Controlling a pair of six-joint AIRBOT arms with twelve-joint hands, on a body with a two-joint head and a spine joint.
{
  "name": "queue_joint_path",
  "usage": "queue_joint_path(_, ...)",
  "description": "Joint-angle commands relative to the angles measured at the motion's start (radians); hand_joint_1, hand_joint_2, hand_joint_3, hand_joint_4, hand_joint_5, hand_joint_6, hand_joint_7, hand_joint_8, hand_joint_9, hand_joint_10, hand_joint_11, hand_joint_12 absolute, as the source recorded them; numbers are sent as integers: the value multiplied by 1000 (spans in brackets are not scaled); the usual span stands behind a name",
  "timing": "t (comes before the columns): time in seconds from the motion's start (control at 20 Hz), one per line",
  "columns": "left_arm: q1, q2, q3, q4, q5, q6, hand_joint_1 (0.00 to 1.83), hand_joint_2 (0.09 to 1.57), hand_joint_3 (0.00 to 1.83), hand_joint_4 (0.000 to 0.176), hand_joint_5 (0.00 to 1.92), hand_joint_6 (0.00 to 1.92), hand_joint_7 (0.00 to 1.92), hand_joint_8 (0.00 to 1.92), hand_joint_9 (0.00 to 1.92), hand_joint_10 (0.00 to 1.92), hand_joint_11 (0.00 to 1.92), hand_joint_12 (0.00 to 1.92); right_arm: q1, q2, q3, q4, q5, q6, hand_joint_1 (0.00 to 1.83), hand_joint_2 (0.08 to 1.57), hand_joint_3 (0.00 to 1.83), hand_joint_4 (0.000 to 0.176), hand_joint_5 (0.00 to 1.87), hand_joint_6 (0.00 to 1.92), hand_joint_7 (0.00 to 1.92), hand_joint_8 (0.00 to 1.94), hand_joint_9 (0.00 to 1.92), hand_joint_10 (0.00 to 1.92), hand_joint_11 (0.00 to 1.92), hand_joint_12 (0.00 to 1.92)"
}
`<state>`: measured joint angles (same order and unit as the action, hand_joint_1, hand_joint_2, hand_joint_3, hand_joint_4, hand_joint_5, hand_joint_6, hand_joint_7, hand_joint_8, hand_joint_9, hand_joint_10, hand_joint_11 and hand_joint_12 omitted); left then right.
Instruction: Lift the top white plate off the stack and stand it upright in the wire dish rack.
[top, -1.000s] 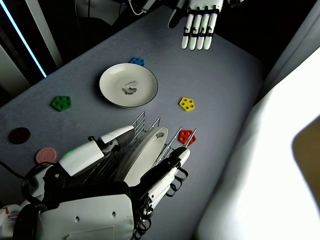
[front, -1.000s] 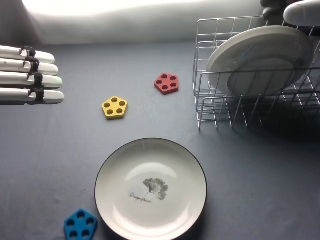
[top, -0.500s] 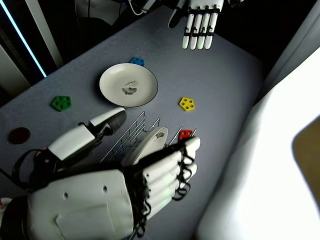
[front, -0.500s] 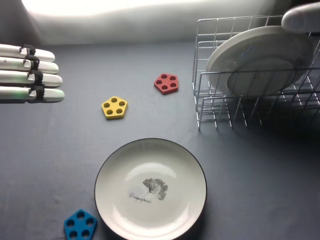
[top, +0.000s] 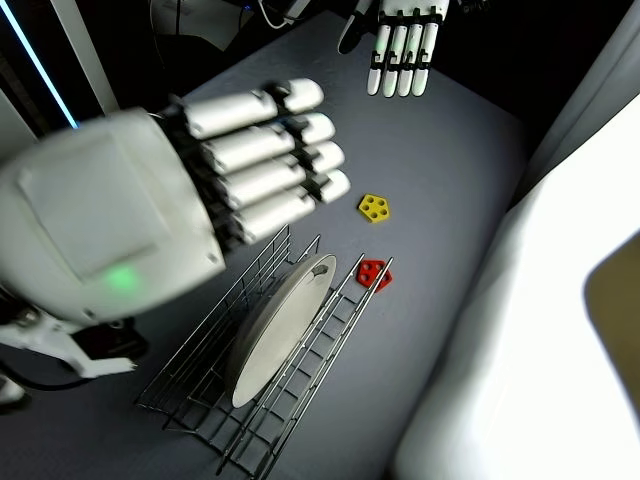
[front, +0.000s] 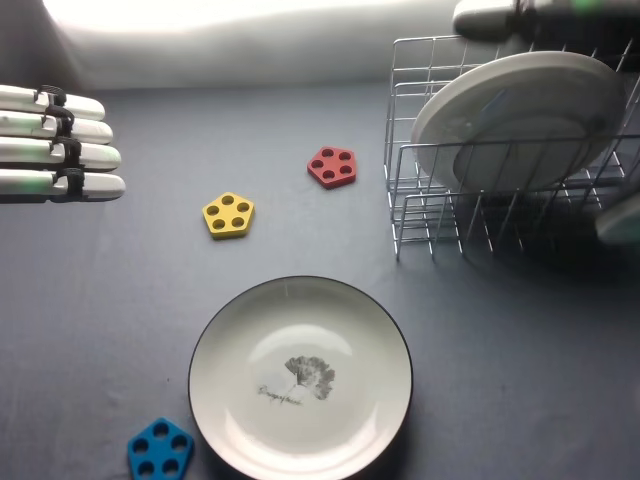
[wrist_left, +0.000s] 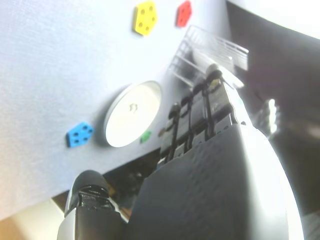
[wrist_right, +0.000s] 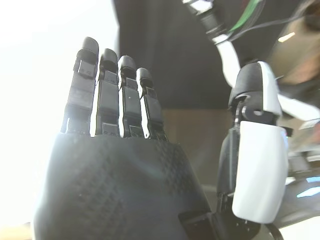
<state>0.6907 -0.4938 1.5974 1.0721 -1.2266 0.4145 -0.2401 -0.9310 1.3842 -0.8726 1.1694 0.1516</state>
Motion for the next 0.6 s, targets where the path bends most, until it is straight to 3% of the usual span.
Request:
queue_joint_path(0.0,-20,16,1,-85,-63,-1,20,1032,0,0,15,0,38,0,33,1,63,9,7,22,-8,91,60,-12,581,943,2,0,112,0,157,0,191,0,252,0)
queue_joint_path(0.15,-20,16,1,-85,-63,-1,15,1033,0,0,7,0,37,0,36,1,66,10,-22,49,-40,36,53,-66,479,952,5,0,66,2,152,9,181,9,250,6)
queue_joint_path(0.55,-20,15,-2,-85,-62,-1,23,1033,0,0,1,0,30,3,26,5,50,8,-46,83,-140,-24,37,-210,529,965,3,0,70,8,125,8,157,9,240,10)
